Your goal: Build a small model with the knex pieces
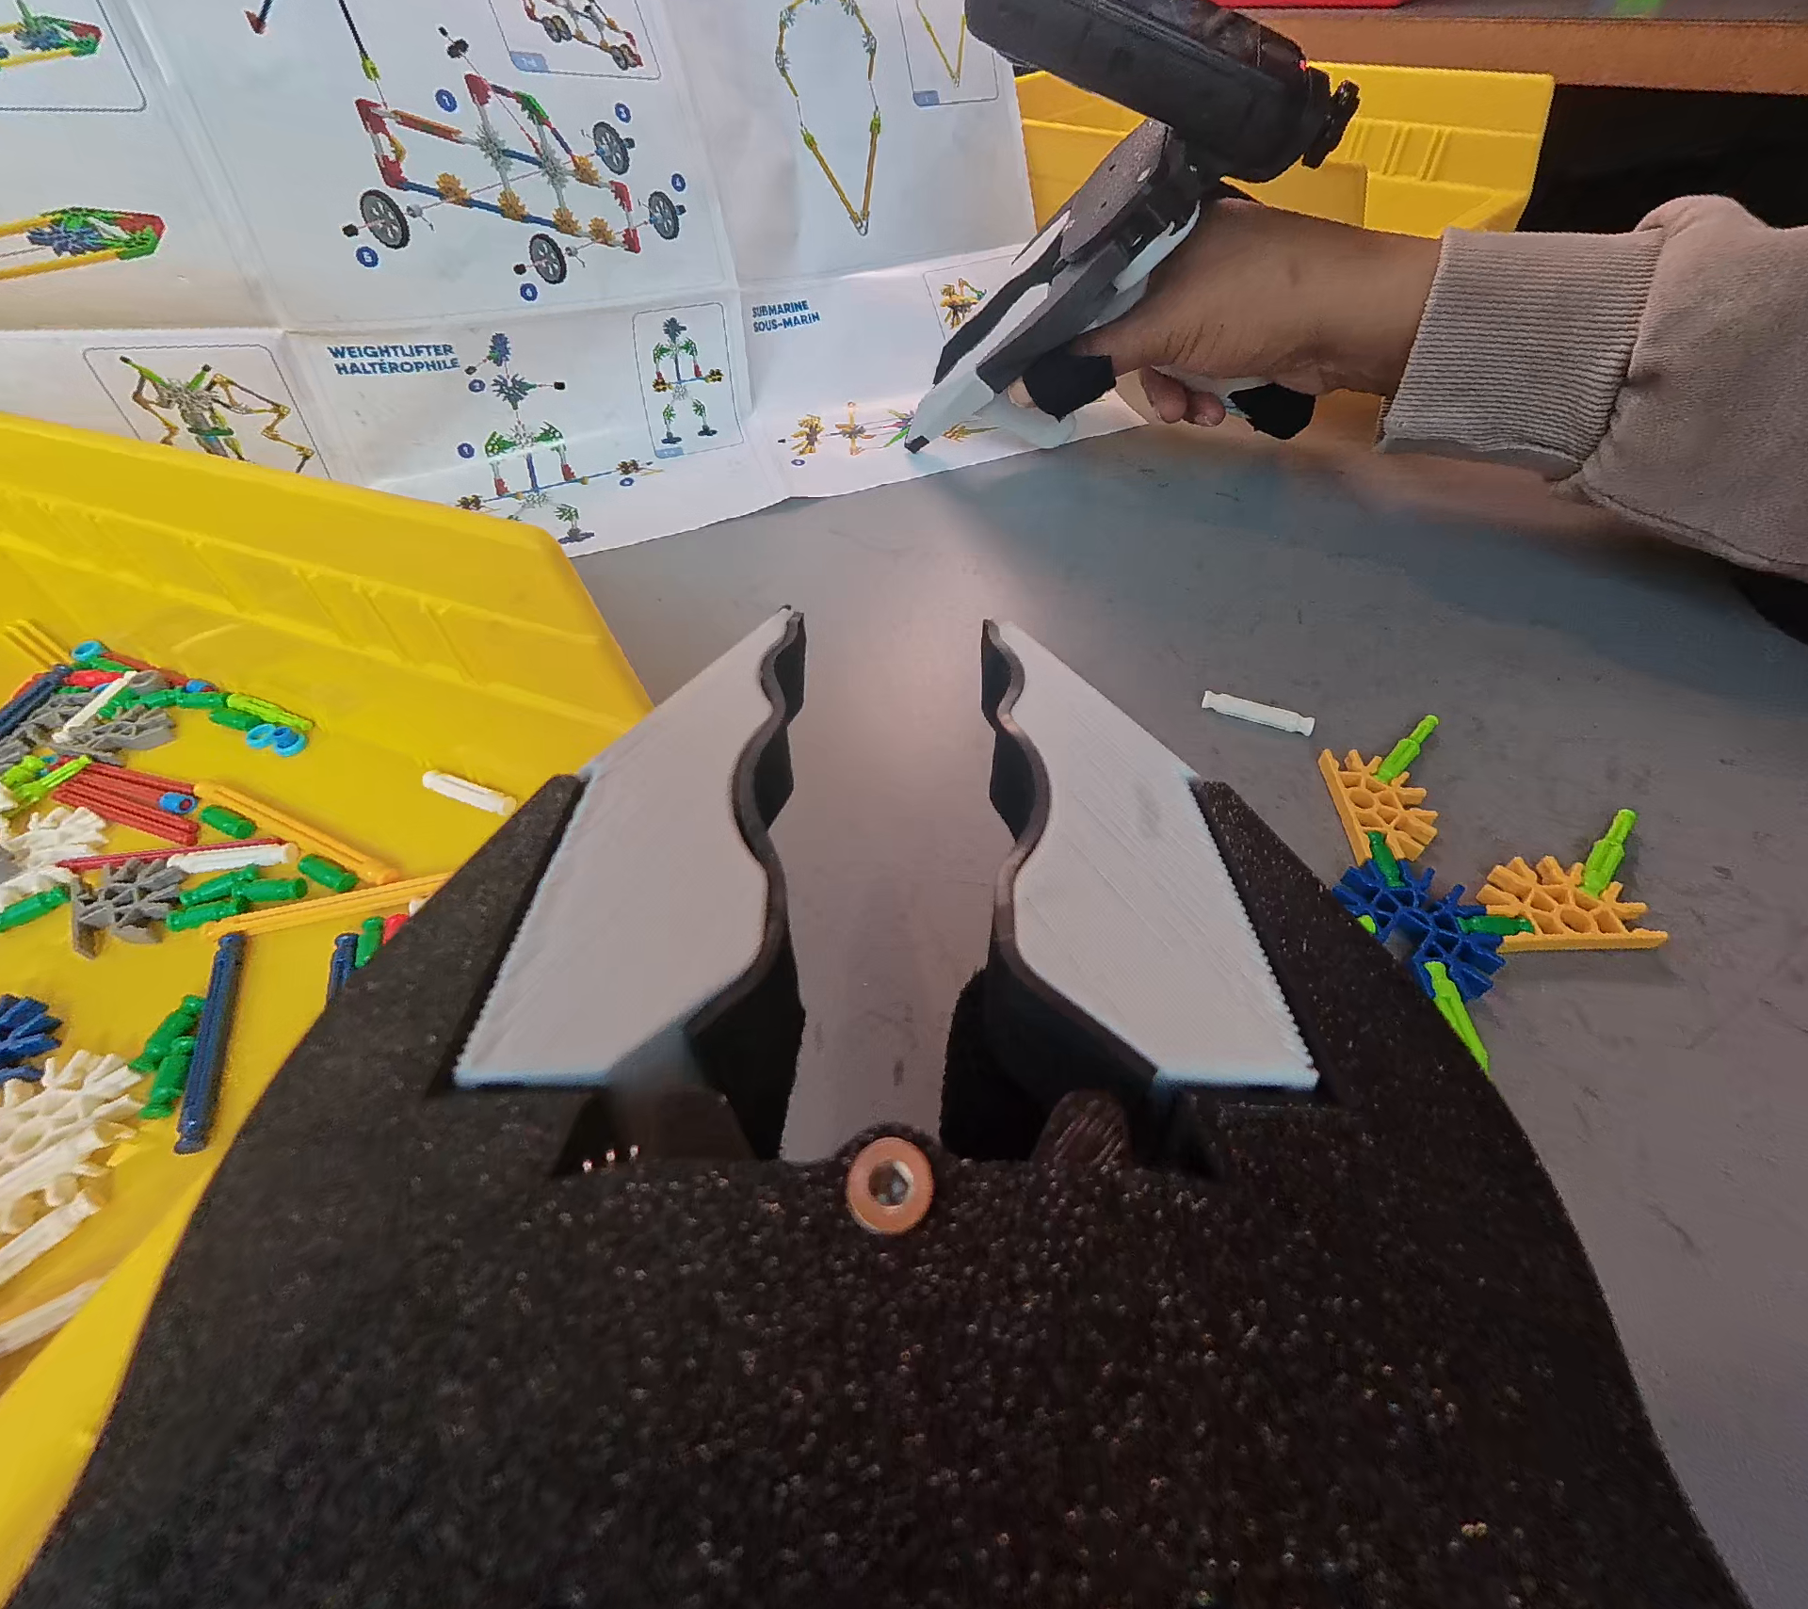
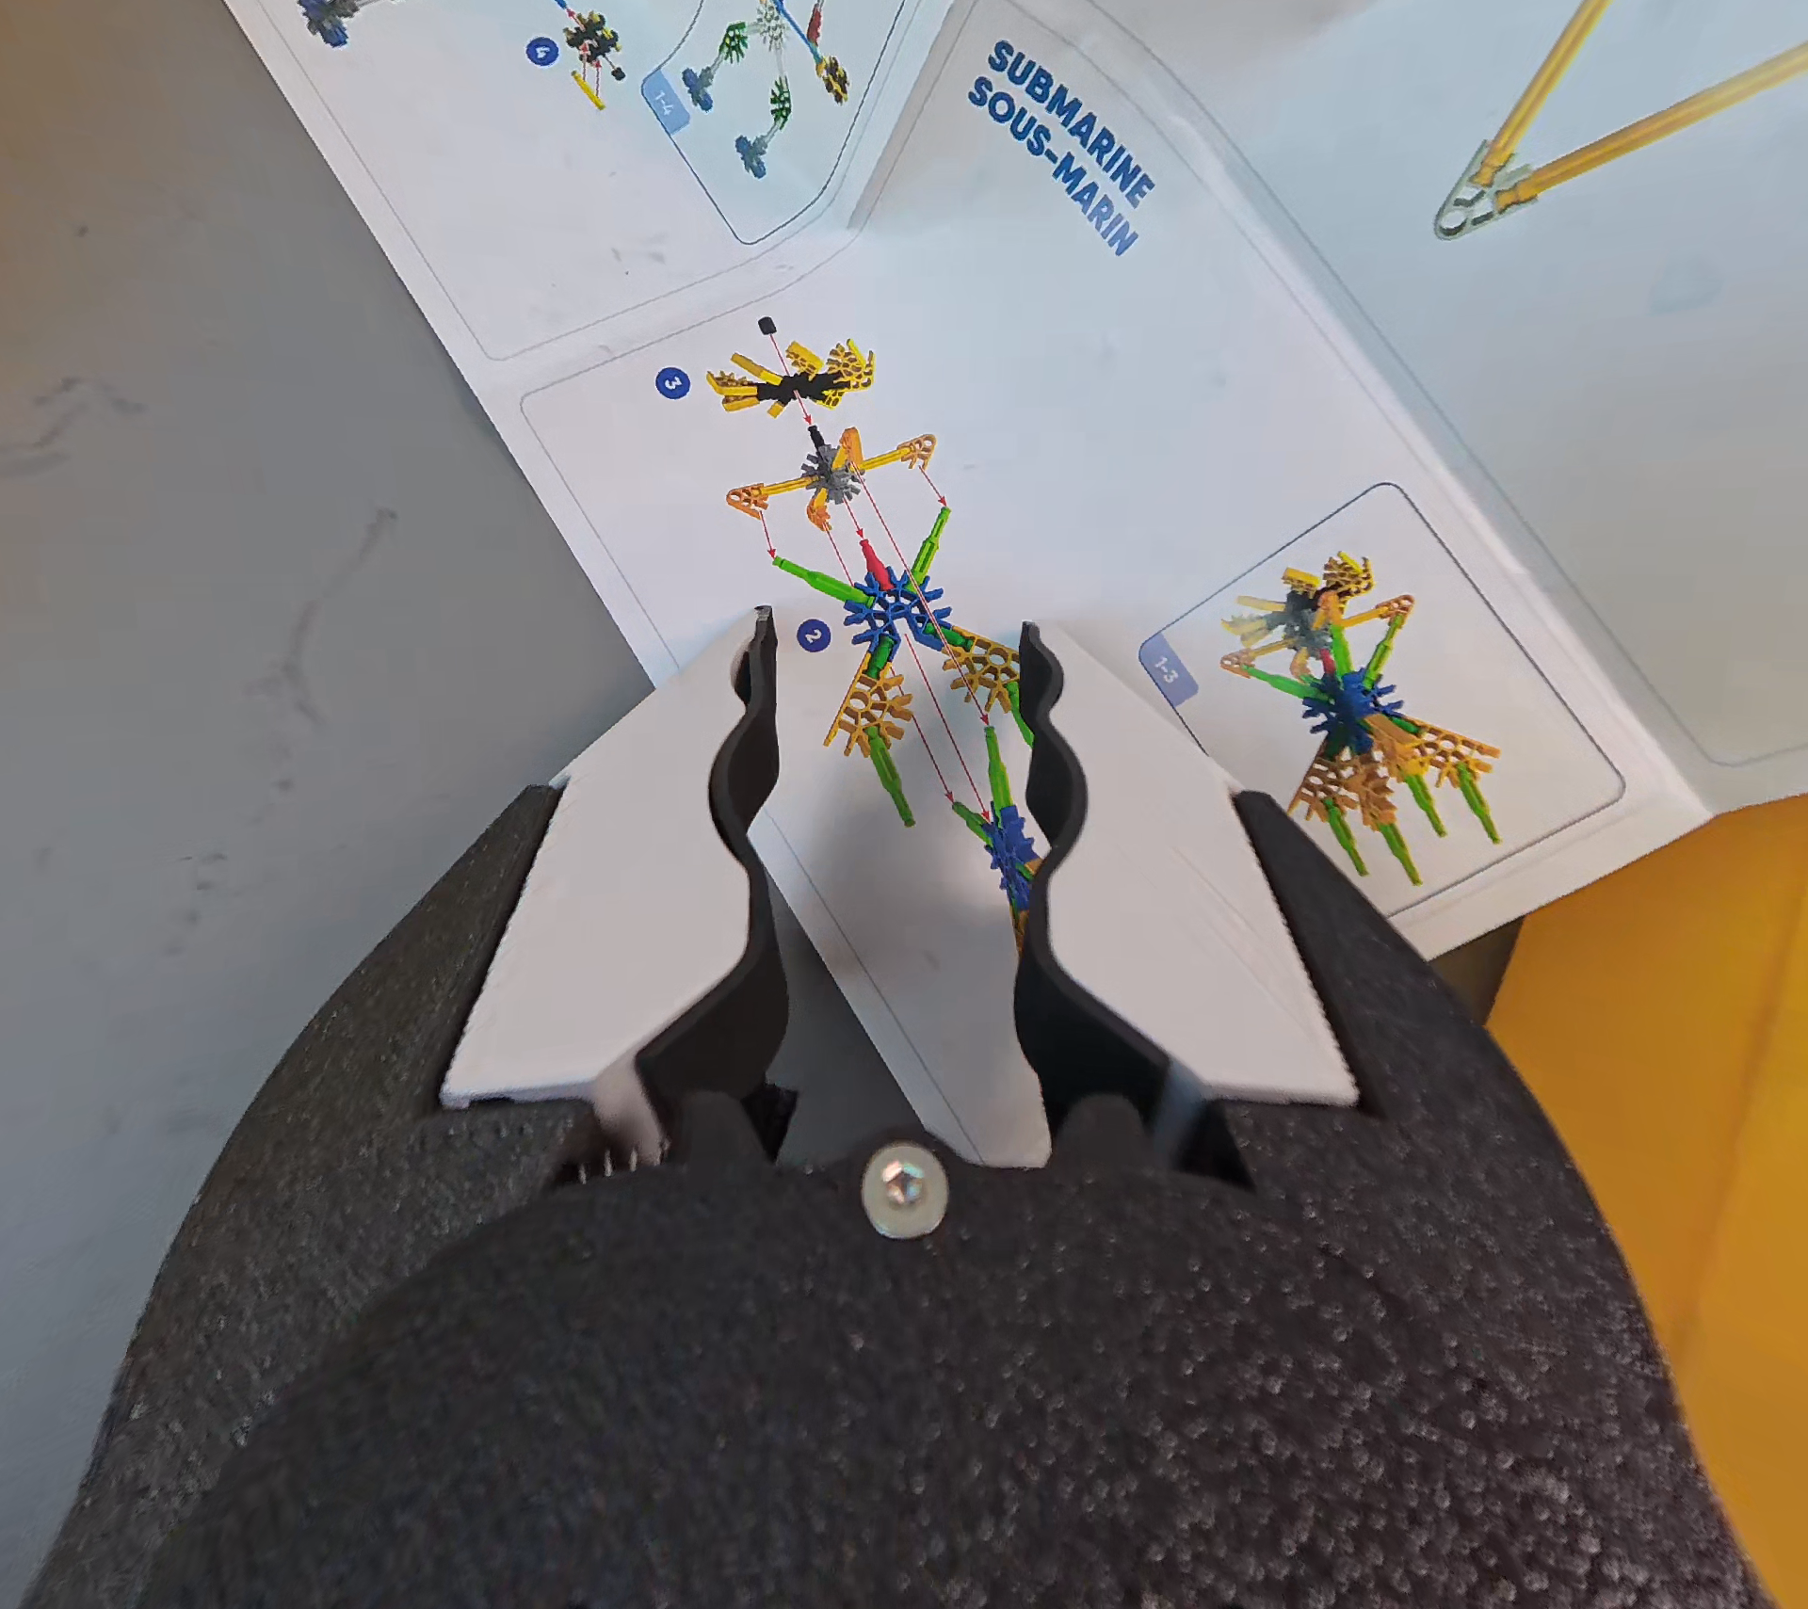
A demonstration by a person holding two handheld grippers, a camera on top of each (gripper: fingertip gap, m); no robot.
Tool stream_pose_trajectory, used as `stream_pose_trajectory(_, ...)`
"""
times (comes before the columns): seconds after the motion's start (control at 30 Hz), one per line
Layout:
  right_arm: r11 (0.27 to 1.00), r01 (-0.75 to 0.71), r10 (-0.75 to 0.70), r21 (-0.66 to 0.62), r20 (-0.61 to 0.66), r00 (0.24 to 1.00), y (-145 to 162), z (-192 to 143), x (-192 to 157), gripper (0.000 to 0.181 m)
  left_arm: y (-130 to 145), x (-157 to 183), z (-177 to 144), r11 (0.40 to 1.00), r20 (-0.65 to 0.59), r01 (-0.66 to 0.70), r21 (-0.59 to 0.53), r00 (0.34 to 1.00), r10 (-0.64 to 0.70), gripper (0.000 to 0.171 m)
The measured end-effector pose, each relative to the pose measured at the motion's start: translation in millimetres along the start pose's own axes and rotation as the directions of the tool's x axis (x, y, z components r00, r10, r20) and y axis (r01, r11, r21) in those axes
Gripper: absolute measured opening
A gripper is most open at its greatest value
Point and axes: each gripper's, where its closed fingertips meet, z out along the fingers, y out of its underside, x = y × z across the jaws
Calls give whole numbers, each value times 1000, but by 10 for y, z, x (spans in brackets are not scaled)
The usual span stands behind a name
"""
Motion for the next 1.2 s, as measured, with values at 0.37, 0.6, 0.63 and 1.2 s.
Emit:
stream_pose_trajectory(0.37,1000,14,-14,11,50,999,-3,-99,-89,11,-7,26,-6,1000,-11,-9,0,1000,9,36)
stream_pose_trajectory(0.6,999,52,-51,9,-33,998,25,-176,78,12,-7,42,-5,1000,-17,-20,-2,1000,20,36)
stream_pose_trajectory(0.63,998,51,-50,37,-28,998,-20,-176,64,16,2,46,-2,1000,-19,-18,-7,1000,18,36)
stream_pose_trajectory(1.2,889,17,-116,458,189,975,-209,-1406,-584,58,-109,-562,-245,994,133,98,49,986,-104,32)
